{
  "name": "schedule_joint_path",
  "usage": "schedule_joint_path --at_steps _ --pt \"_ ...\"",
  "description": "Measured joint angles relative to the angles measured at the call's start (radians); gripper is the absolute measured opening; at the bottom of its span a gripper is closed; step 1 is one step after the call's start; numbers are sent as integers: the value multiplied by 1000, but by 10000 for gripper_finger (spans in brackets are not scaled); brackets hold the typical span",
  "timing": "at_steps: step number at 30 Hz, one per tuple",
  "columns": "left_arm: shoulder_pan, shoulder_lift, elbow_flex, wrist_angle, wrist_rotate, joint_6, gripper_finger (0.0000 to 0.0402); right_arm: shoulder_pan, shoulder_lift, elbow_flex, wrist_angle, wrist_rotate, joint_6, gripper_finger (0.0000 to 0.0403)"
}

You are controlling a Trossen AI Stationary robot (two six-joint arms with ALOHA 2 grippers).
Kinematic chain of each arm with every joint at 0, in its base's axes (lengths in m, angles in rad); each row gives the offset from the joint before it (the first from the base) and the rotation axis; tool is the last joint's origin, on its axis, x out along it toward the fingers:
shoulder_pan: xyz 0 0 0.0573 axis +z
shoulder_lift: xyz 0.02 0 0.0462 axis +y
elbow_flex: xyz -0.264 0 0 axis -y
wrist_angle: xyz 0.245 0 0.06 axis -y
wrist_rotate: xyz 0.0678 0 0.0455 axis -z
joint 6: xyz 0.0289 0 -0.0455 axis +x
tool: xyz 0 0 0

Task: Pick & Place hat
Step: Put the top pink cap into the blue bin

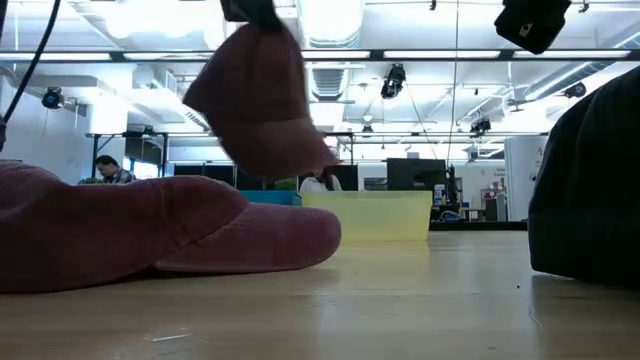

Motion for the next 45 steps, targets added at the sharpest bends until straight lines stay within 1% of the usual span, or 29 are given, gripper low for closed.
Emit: schedule_joint_path --at_steps 3,5,11,16,20,25,28,32,35,38,40,42,45 --pt "54 0 4 -22 -81 176 43 0 1 -2 1 5 0 87" --pt "90 0 4 -24 -130 257 43 0 2 -3 0 15 4 83" --pt "182 2 -4 -30 -152 454 43 0 2 -4 -8 18 65 70" --pt "233 21 -6 -125 -194 587 43 -6 2 -4 -15 20 69 68" --pt "242 44 -6 -136 -185 648 43 -30 2 -7 -15 23 97 66" --pt "250 99 -9 -134 -91 687 43 -62 2 -11 -14 23 125 67" --pt "264 154 -11 -136 -62 715 43 -76 2 -11 -9 23 126 68" --pt "287 218 -22 -127 -73 768 43 -88 2 -11 -6 23 137 68" --pt "314 218 -46 -51 -60 769 43 -89 2 -11 -6 23 148 67" --pt "336 212 -65 -10 -56 758 44 -88 2 -12 -6 23 151 64" --pt "345 214 -86 16 -53 749 55 -88 2 -12 -6 30 151 64" --pt "349 214 -109 41 -56 746 71 -88 2 -13 -6 62 151 65" --pt "351 214 -137 60 -97 736 84 -90 2 -15 -5 81 150 72"
